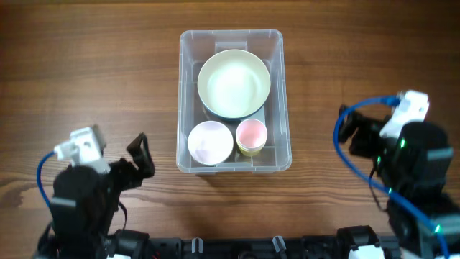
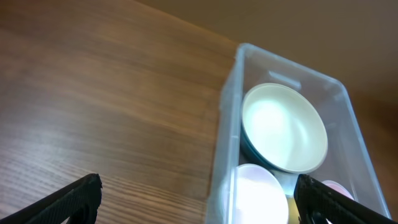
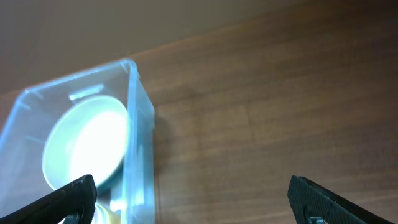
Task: Pack container
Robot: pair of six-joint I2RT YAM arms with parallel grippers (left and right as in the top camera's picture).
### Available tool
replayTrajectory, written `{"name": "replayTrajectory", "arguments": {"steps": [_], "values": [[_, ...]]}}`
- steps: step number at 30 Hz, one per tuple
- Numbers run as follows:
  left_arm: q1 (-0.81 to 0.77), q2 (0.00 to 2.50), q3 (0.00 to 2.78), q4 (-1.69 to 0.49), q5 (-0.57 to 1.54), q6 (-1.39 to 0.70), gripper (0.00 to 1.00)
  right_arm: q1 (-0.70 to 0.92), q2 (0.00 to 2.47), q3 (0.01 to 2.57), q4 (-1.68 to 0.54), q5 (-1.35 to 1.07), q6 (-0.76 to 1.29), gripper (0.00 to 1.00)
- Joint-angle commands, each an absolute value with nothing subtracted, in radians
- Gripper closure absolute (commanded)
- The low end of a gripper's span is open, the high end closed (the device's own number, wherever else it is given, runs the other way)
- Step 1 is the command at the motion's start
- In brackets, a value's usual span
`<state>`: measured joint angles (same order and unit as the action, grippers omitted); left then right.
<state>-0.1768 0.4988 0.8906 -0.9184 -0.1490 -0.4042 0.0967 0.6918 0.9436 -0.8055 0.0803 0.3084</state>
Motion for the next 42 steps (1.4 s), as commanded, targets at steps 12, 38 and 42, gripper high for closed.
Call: {"name": "replayTrajectory", "arguments": {"steps": [12,38,42], "values": [[-0.181,0.422,0.828,-1.026,-0.233,-0.491,0.00,0.098,0.672,0.882,-0.820,0.101,0.289,0.00],[-0.181,0.422,0.828,-1.030,-0.233,-0.491,0.00,0.098,0.003,0.032,0.094,-0.133,-0.142,0.00],[-0.181,0.422,0.828,-1.030,-0.233,-0.490,0.00,0.098,0.003,0.006,0.015,-0.193,-0.107,0.00]]}}
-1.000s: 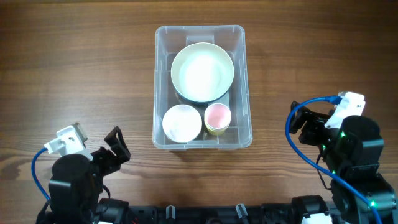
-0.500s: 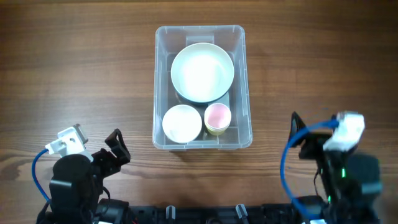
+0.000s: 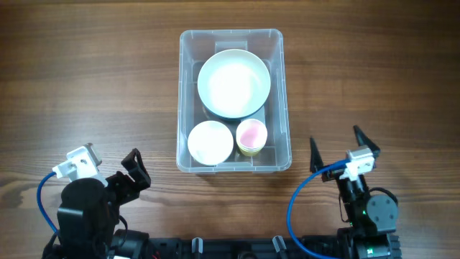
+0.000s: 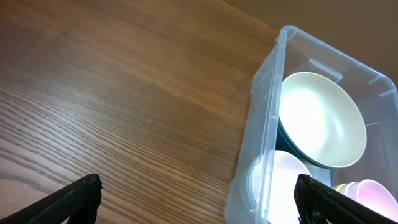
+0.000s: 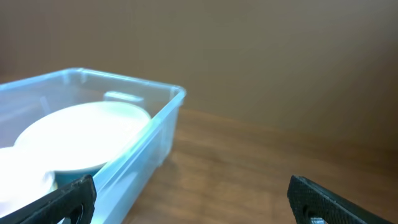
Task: Pack container
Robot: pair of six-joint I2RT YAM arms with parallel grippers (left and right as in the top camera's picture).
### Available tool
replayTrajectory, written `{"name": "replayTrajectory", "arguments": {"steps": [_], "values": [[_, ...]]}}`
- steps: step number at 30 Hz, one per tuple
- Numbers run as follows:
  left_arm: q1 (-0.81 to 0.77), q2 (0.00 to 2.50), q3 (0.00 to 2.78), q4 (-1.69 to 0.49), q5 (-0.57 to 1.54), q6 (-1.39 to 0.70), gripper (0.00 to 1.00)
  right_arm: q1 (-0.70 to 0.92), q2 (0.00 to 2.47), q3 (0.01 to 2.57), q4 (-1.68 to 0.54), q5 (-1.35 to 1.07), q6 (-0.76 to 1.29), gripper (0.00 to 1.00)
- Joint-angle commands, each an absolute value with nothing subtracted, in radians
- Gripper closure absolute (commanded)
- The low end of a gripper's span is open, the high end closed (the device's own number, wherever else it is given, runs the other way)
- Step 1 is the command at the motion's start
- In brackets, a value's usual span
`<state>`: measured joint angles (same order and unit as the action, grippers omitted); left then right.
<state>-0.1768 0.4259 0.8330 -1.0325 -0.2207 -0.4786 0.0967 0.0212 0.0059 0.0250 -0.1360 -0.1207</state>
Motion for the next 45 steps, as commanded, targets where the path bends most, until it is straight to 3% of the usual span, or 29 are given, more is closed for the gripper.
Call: {"name": "replayTrajectory", "arguments": {"steps": [1,23,27,33,39,45], "values": [[-0.181,0.422,0.828,-1.030,-0.233,-0.491,0.00,0.098,0.003,0.005,0.015,-0.193,-0.107,0.00],[-0.178,0.421,0.828,-1.075,-0.234,-0.479,0.00,0.098,0.005,0.006,0.015,-0.193,-0.106,0.00],[-0.067,0.327,0.772,-1.094,-0.176,-0.479,0.00,0.098,0.005,0.006,0.015,-0.193,-0.106,0.00],[0.059,0.019,0.442,-0.802,-0.100,-0.363,0.00,0.098,0.005,0.006,0.015,-0.193,-0.106,0.00],[0.110,0.006,0.166,-0.269,-0.019,-0.211,0.00,0.098,0.005,0.005,0.015,-0.193,-0.106,0.00],[0.098,0.003,0.010,-0.083,0.032,-0.178,0.00,0.098,0.005,0.006,0.015,-0.193,-0.105,0.00]]}}
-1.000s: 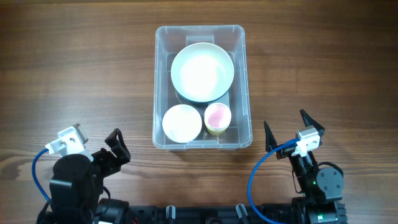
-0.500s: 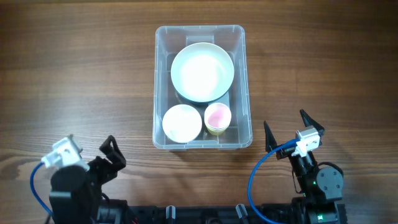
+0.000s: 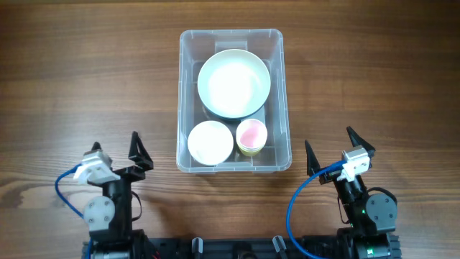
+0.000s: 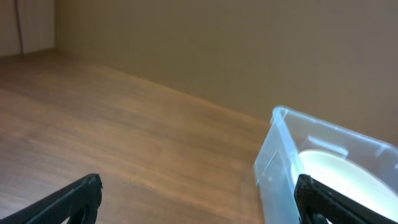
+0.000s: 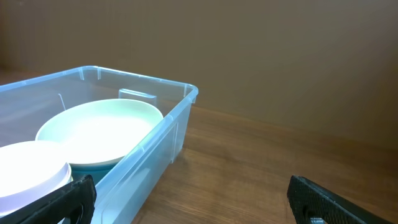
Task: Pack container
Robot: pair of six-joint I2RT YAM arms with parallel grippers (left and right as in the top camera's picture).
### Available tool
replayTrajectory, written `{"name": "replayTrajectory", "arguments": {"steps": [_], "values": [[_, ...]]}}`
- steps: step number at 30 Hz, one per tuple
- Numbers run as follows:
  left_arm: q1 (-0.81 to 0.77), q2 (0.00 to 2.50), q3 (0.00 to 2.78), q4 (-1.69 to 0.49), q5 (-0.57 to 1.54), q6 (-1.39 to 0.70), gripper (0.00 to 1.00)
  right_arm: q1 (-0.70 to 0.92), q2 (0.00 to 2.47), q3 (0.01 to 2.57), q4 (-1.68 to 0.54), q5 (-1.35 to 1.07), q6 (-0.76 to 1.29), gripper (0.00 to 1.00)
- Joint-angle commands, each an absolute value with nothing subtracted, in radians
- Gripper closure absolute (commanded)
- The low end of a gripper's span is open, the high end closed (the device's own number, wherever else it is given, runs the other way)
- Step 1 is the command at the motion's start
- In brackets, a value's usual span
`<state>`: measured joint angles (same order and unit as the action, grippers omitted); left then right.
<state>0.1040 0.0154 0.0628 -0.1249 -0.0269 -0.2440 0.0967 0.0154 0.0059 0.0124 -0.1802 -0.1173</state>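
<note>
A clear plastic container (image 3: 180,101) stands in the middle of the table. Inside it lie a large white bowl (image 3: 233,83) at the far end, a small white bowl (image 3: 210,142) at near left and a stack of cups with a pink top (image 3: 251,135) at near right. My left gripper (image 3: 115,147) sits low near the front edge, left of the container, open and empty. My right gripper (image 3: 329,140) sits low to the container's front right, open and empty. The right wrist view shows the container wall (image 5: 155,149) and both bowls.
The brown wooden table (image 3: 86,65) stretches to both sides of the container. Blue cables loop beside each arm base at the front edge. A plain brown wall (image 4: 217,50) rises behind the table in the wrist views.
My left arm has drawn back and down toward the front edge; its camera now looks level across the table. The right arm has barely moved. Both grippers stay open.
At first both arms were raised on either side of the packed container, grippers open and empty. Then the right arm was folded low at the front right while the left was partly lowered. Now both sit low at the front. The container's contents have not changed.
</note>
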Motion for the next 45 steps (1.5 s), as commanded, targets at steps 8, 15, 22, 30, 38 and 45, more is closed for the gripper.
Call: {"name": "replayTrajectory", "arguments": {"steps": [8,15,22,30,38,45], "values": [[0.049,0.003,0.007,-0.034,0.113,0.009,0.00,0.098,0.005,0.006,0.015,-0.193,-0.106,0.00],[0.047,0.003,0.006,-0.067,0.115,-0.062,0.00,0.098,0.005,0.006,0.015,-0.193,-0.106,0.00],[0.043,0.003,0.006,-0.067,0.117,-0.123,0.00,0.098,0.005,0.006,0.015,-0.193,-0.106,0.00],[0.008,0.005,0.006,-0.067,0.119,-0.120,0.00,0.098,0.005,0.005,0.015,-0.193,-0.106,0.00],[0.008,0.005,0.006,-0.067,0.119,-0.120,0.00,0.098,0.005,0.006,0.015,-0.193,-0.106,0.00],[0.008,0.005,0.006,-0.067,0.119,-0.120,0.00,0.098,0.005,0.006,0.015,-0.193,-0.106,0.00]]}}
